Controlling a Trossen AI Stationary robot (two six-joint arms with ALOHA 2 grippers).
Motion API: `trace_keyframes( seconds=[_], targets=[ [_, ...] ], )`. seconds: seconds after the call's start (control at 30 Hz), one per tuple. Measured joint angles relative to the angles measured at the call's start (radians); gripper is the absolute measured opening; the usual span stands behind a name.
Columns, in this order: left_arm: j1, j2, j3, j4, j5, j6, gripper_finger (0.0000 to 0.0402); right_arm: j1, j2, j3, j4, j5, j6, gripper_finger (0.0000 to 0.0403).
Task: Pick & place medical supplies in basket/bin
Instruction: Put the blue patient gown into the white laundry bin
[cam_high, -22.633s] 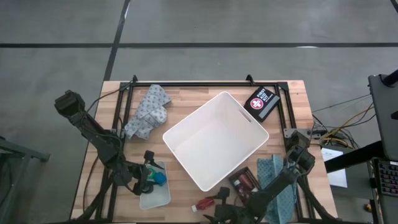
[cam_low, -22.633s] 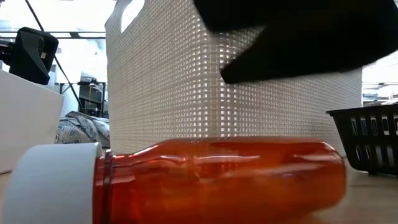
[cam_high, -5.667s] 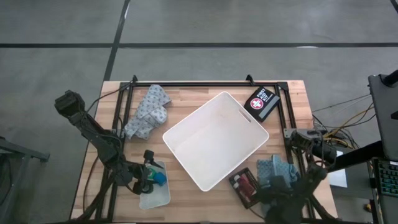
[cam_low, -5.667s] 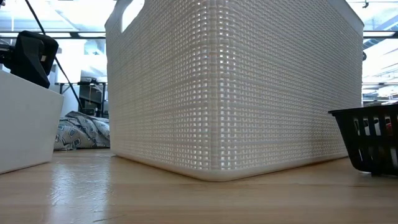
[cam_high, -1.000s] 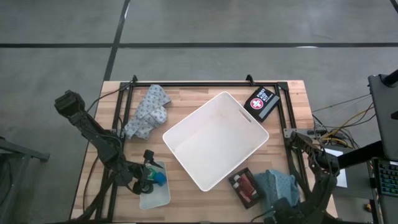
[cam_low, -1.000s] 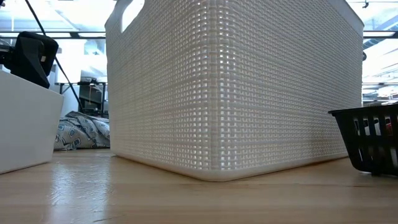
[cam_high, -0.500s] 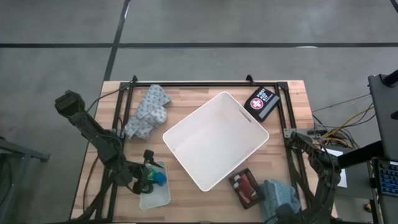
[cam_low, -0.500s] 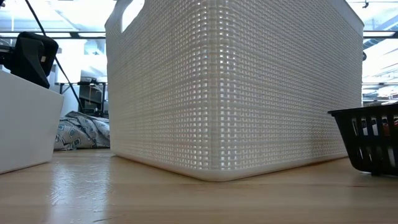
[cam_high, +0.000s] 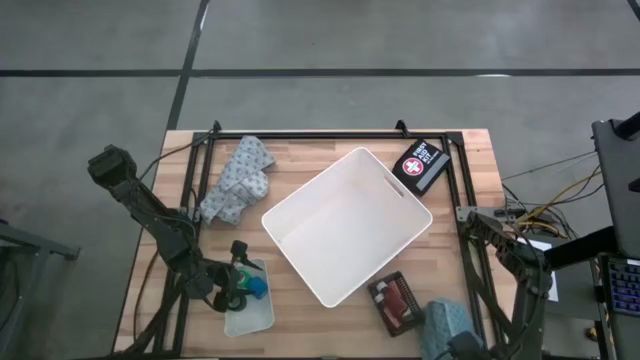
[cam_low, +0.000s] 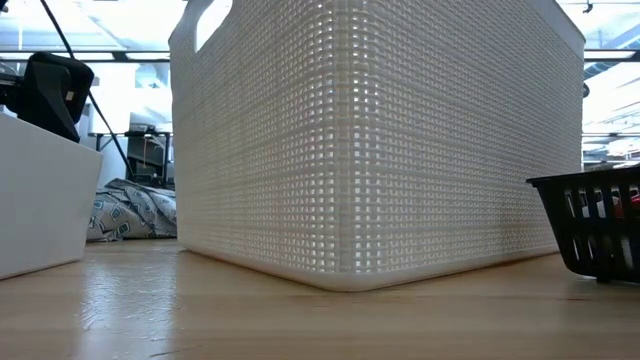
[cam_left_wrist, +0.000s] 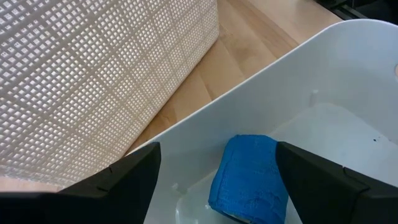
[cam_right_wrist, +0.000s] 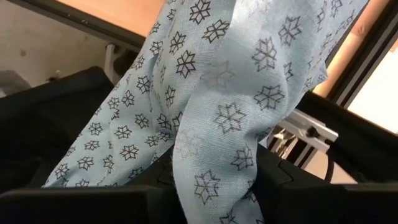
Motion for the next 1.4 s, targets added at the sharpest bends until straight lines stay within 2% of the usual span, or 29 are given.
trace_keyframes(
  seconds=[0.5,0.67,0.77,0.9,1.23,1.4],
  targets=[
    [0.000,0.000,0.000,0.000,0.000,0.000,0.0322,0.012,0.000,0.092,0.018,0.013,0.033,0.0100],
    [0.000,0.000,0.000,0.001,0.000,0.000,0.0322,0.013,0.000,0.158,0.049,0.078,0.019,0.0100],
    [0.000,0.000,0.000,0.001,0.000,0.000,0.0322,0.013,-0.002,0.195,0.043,0.154,0.001,0.0100],
    [0.000,0.000,0.000,0.001,0.000,0.000,0.0322,0.012,-0.005,0.205,0.048,0.281,-0.098,0.0100],
    [0.000,0.000,0.000,-0.001,0.000,0.000,0.0322,0.012,-0.005,0.204,0.030,0.616,-0.480,0.0100],
    [0.000,0.000,0.000,-0.008,0.000,0.000,0.0322,0.012,-0.006,0.204,-0.001,0.834,-0.676,0.0100]
  ],
)
